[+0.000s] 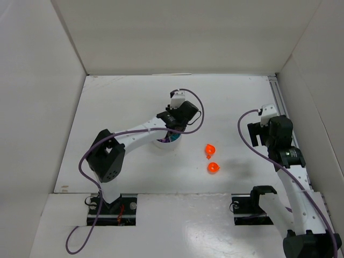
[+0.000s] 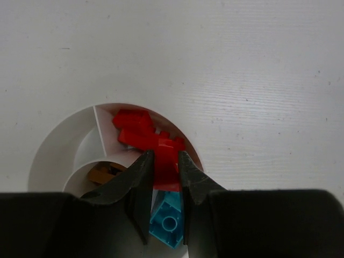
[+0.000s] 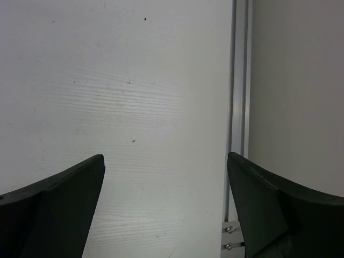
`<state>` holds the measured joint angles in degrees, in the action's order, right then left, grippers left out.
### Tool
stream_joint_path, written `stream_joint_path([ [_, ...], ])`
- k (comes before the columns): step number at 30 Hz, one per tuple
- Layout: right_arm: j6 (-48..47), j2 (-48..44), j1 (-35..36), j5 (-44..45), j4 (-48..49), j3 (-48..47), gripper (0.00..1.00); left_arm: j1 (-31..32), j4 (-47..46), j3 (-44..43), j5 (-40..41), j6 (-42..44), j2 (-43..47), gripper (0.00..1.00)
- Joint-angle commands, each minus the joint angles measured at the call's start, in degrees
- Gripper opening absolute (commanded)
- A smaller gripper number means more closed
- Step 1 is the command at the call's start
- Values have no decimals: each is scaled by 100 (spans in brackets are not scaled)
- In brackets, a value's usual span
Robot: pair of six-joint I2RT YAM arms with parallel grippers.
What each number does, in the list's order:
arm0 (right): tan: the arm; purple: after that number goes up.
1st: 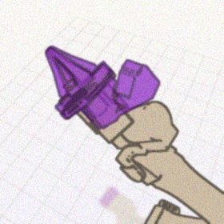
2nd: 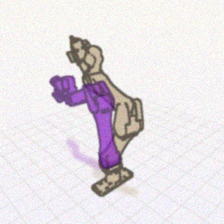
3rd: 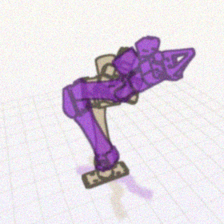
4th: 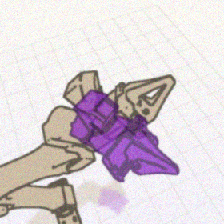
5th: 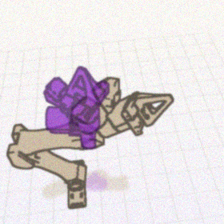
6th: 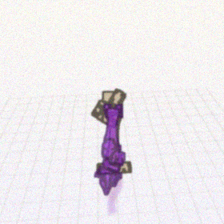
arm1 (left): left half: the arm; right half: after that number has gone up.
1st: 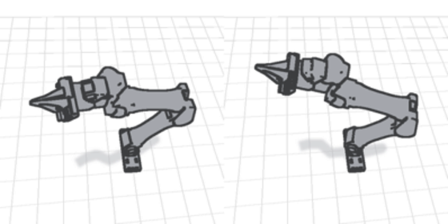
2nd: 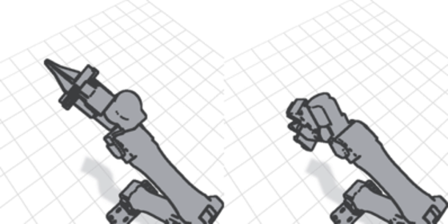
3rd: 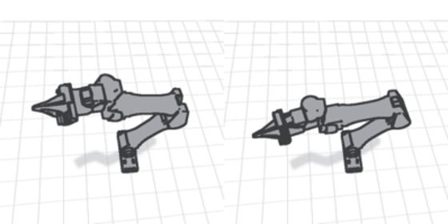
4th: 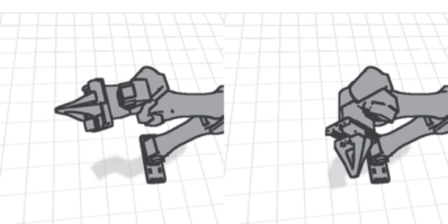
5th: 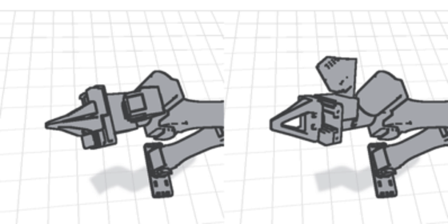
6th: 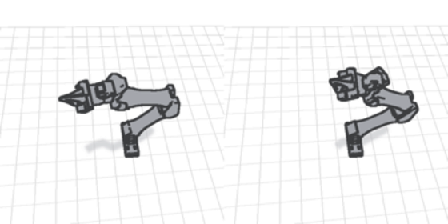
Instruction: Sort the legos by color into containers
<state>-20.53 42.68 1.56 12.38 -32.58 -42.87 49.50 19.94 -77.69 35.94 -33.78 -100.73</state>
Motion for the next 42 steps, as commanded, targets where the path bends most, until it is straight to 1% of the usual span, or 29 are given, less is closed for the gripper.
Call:
stream_joint_path([
  [1, -47, -31, -16, -139, 261, -2, 100, -45, 97, 79, 238, -146, 211, 16],
  [3, -47, -31, -16, -140, 261, -2, 100, -45, 97, 79, 238, -146, 211, 22],
  [8, -99, 21, -16, -192, 261, -2, 100, -45, 45, 79, 185, -146, 211, 33],
  [11, -100, 21, -16, -262, 313, -2, 100, -45, 45, 26, 185, -146, 211, 35],
  [12, -100, 21, -16, -263, 313, -2, 100, -45, 45, 26, 185, -146, 264, 41],
  [15, -100, -92, -16, -263, 313, -2, 100, -45, -26, 26, 185, -24, 317, 49],
  [16, -100, -93, -16, -263, 313, 50, 100, -45, -95, -35, 185, 29, 387, 55],
  [18, -231, -93, -16, -490, 384, 51, 100, -45, -166, -88, 132, 213, 448, 61],
  [19, -232, -93, -16, -630, 453, 103, 96, -45, -262, -88, 132, 292, 536, 64],
  [20, -319, -93, -16, -962, 454, 104, 95, -45, -341, -149, 132, 363, 589, 71],
  [21, -380, -93, -16, -1148, 593, 173, 94, 7, -342, -202, 184, 433, 650, 75],
  [22, -433, -93, 45, -1437, 656, 235, 94, 60, -473, -203, 185, 529, 790, 84],
  [23, -434, -93, 124, -1440, 656, 235, 94, 60, -474, -203, 255, 583, 870, 84],
  [24, -434, -93, 229, -1606, 708, 235, 94, 130, -544, -203, 255, 583, 958, 95],
  [25, -434, -23, 509, -1703, 805, 235, 94, 131, -596, -203, 255, 644, 1063, 100],
  [27, -434, 161, 861, -1966, 972, 358, 94, 279, -650, -63, 317, 715, 1423, 100],
  [28, -356, 249, 1246, -2055, 1147, 359, 94, 280, -650, 16, 317, 715, 1572, 100],
  [29, -224, 450, 1433, -2160, 1270, 489, 94, 332, -650, 104, 317, 645, 1896, 100],
  [31, -66, 680, 1767, -2258, 1551, 543, 93, 333, -650, 525, 203, 531, 2301, 100],
  [32, 83, 794, 2047, -2258, 1614, 604, 92, 333, -650, 701, 203, 435, 2512, 100],
  [33, 85, 1004, 2145, -2206, 1666, 605, 89, 333, -650, 1112, 72, 234, 2993, 100],
  [35, 260, 1207, 2199, -2073, 1754, 666, 84, 385, -588, 1570, -52, 4, 3505, 100],
  [36, 330, 1417, 2199, -2073, 1755, 666, 81, 385, -588, 1799, -113, -110, 4003, 100],
  [37, 383, 1515, 2121, -2125, 1824, 736, 75, 385, -519, 2245, -218, -233, 4261, 100],
  [38, 384, 1629, 1981, -2343, 1956, 736, 71, 385, -457, 2458, -219, -495, 4489, 100],
  [40, 444, 1944, 1866, -2695, 2132, 868, 66, 385, -299, 2967, -420, -699, 5059, 100],
  [41, 445, 2042, 1813, -2993, 2237, 868, 63, 385, -229, 3092, -422, -787, 5202, 100],
  [42, 523, 2130, 1752, -3092, 2395, 929, 61, 385, -141, 3198, -422, -1040, 5325, 100],
])
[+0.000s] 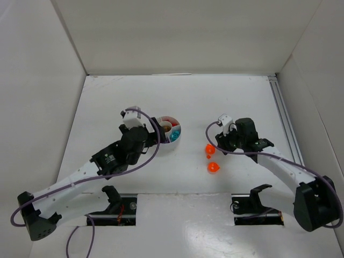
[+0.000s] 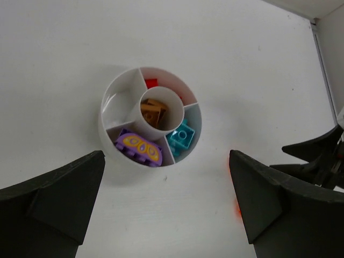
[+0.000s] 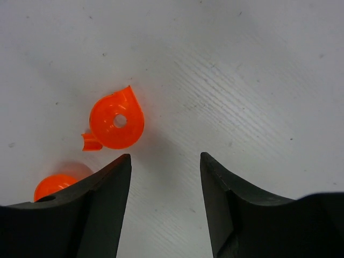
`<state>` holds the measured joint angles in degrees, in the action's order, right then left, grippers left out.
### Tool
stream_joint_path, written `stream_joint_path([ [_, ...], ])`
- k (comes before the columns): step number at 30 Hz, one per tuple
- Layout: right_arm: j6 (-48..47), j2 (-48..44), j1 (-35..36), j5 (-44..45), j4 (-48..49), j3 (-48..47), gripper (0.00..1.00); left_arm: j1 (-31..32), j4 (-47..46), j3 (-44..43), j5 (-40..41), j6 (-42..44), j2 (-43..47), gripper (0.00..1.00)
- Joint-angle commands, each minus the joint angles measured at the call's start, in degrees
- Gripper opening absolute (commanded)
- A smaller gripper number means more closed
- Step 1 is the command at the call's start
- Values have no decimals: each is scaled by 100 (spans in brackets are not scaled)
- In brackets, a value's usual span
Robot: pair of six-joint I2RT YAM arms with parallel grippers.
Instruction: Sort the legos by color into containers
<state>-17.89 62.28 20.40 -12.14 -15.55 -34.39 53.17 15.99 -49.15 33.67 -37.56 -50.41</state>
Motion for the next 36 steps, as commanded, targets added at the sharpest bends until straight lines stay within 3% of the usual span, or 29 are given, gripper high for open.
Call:
stream_joint_path([
  [1, 260, 318, -133, -710, 755, 82, 59, 18, 351, 414, -194, -743, 487, 100],
  [16, 198, 1225, -651, -1616, 1300, 82, 49, 18, 721, 722, -317, -1157, 436, 100],
  [30, 84, 1603, -652, -2337, 1651, 310, 49, 18, 642, 661, -326, -1157, 173, 100],
  [36, 136, 1796, -652, -2389, 1801, 362, 38, 18, 642, 608, -326, -1157, 119, 99],
])
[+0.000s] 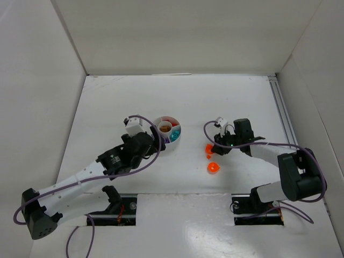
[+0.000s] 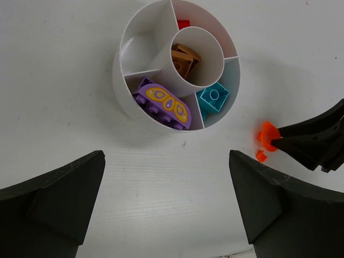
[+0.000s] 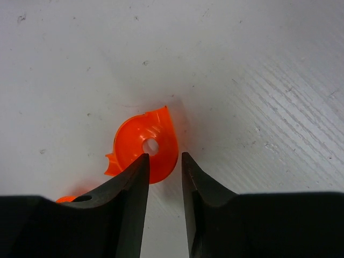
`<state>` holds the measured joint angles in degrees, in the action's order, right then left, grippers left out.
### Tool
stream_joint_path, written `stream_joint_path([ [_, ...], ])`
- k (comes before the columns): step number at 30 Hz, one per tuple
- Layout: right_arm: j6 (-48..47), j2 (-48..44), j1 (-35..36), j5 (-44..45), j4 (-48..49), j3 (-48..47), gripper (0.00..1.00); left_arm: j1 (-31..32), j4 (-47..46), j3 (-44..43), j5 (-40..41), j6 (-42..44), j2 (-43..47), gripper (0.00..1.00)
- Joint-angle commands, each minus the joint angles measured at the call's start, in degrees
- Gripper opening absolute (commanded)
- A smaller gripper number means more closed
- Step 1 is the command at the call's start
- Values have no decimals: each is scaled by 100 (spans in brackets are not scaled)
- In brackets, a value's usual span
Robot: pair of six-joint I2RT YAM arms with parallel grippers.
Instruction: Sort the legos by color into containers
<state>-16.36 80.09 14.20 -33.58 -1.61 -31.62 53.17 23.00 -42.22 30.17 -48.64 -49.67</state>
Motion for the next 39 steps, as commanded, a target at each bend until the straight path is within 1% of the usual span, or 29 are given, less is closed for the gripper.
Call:
stream_joint_path([
  [1, -16, 15, -31, -315, 494, 85, 35, 18, -7, -85, 24, -49, 45, 99],
  [3, 36, 68, -31, -447, 574, 85, 34, 18, -6, -85, 24, -49, 45, 99],
  [6, 36, 68, -31, -666, 757, 85, 20, 18, -6, -85, 24, -49, 107, 99],
  [8, 36, 68, -31, -816, 837, 85, 5, 18, -6, -85, -37, -49, 107, 99],
  [10, 36, 68, -31, -869, 837, 85, 1, 18, -6, -33, -38, -49, 107, 99],
  [16, 36, -362, 145, -808, 837, 25, 0, 18, 274, -32, 76, -224, 335, 97],
  [18, 36, -669, 337, -808, 837, -81, 0, 18, 414, 29, 146, -312, 518, 99],
  [20, -16, -915, 609, -493, 776, -221, 0, 18, 599, 29, 296, -610, 668, 99],
  [21, -147, -1134, 732, -326, 680, -492, 0, 18, 713, 29, 383, -768, 826, 99],
  [22, -261, -1223, 856, 76, 566, -677, 0, 18, 949, 90, 532, -917, 923, 100],
  [23, -393, -1285, 987, 297, 339, -888, 0, 18, 1073, 143, 594, -1197, 1011, 100],
  [24, -612, -1338, 1284, 552, 249, -1099, 0, 18, 1170, 144, 595, -1296, 1099, 100],
  [25, -753, -1339, 1435, 781, 188, -1536, 0, 18, 1363, 196, 656, -1393, 1300, 100],
  [26, -894, -1339, 1593, 1175, 187, -1741, 0, 18, 1452, 275, 709, -1498, 1398, 100],
  [27, -1052, -1234, 1900, 1344, 187, -1951, 0, 18, 1531, 275, 709, -1699, 1503, 100],
  [28, -1584, -1024, 2068, 1467, 187, -2406, 0, 18, 1532, 362, 709, -1753, 1713, 100],
  [30, -2202, -725, 2411, 1889, 187, -2848, 0, 18, 1654, 478, 709, -1911, 1916, 100],
  [31, -2727, -367, 2665, 1891, 187, -3285, 0, 18, 1655, 556, 648, -2104, 2004, 100],
  [32, -3002, -172, 2719, 1838, 187, -3507, 0, 18, 1794, 618, 648, -2219, 2179, 100],
  [33, -3474, 30, 2772, 1516, 187, -3718, 0, 18, 1795, 618, 648, -2315, 2259, 100],
  [34, -3479, 224, 2851, 1347, 187, -3903, 0, 18, 1856, 679, 648, -2377, 2330, 100],
  [35, -3923, 591, 2852, 1180, 265, -4218, 0, 18, 1857, 680, 648, -2448, 2443, 100],
  [39, -4489, 1455, 3062, 819, 266, -4906, 0, 18, 2032, 672, 761, -2501, 2559, 100],
])
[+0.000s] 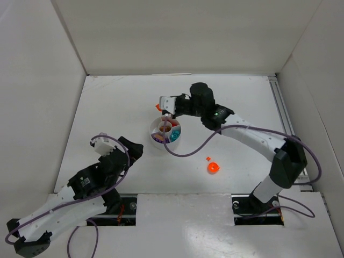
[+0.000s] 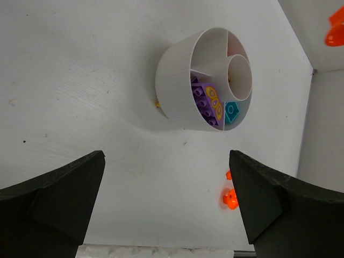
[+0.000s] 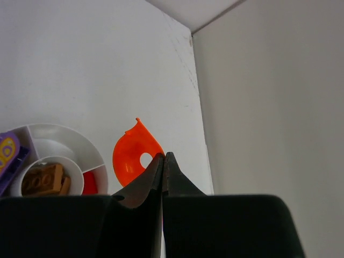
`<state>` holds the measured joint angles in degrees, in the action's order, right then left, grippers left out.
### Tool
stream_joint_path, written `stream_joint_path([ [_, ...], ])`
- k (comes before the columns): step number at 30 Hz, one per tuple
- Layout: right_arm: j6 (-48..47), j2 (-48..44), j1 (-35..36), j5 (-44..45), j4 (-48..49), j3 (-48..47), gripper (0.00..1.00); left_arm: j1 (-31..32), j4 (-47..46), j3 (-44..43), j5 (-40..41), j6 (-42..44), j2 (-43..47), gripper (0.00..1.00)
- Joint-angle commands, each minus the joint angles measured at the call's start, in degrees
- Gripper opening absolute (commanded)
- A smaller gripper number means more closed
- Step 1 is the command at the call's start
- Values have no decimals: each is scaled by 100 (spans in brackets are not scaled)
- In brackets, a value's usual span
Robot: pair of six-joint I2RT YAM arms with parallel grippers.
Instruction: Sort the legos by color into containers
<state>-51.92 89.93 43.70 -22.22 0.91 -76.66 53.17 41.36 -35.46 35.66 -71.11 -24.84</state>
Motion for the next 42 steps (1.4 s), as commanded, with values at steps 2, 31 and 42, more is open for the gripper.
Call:
stream_joint_path([
  [2, -934, 744, 112, -397, 15, -612, 0, 18, 249, -57, 284, -316, 129, 100],
  [31, -626, 1845, 297, -705, 261, -368, 6, 18, 522, -75, 424, -623, 234, 100],
  [42, -626, 1141, 297, -687, 261, -209, 44, 18, 470, -128, 372, -518, 181, 100],
])
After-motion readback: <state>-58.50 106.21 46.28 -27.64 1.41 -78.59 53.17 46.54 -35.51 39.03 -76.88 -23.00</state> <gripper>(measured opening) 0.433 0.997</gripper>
